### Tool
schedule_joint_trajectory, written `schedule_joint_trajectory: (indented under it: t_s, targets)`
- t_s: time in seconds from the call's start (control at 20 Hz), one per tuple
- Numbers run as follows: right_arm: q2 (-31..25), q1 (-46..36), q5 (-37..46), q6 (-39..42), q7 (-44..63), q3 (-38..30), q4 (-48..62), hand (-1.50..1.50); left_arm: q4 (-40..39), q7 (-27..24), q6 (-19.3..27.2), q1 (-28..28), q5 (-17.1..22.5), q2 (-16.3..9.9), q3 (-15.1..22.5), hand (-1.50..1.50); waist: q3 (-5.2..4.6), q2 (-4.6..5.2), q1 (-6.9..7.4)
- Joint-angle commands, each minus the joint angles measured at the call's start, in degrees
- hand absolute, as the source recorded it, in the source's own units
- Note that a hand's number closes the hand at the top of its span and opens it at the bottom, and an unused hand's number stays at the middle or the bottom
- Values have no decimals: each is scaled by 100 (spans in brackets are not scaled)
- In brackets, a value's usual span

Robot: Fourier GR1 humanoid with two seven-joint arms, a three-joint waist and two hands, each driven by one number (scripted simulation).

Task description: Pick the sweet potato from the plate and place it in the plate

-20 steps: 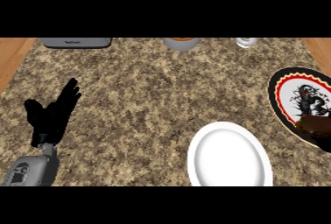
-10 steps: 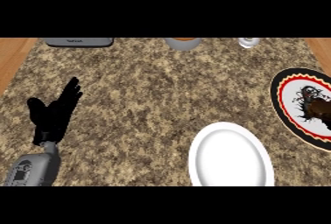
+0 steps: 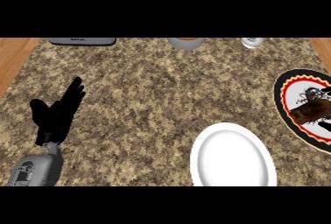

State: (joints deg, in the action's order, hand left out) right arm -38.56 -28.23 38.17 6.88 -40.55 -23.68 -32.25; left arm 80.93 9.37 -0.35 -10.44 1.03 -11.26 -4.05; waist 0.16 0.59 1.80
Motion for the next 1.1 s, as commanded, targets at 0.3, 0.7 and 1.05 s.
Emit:
schedule_joint_trajectory:
  t_s: [0.3,0.7,1.05]
  targets:
    - [-350,-613,-1087,1129,-2066,-753,643,-150,-31,-10,9,90,-42,31,-2,0,0,-44,-117]
    - [-635,-661,-1880,2849,-644,-942,1117,-150,303,206,-15,239,44,35,-17,0,-10,-69,-151]
    - [-910,-784,-2284,3813,-268,-915,1388,-150,-107,269,130,-309,-63,62,-62,0,0,-19,-149]
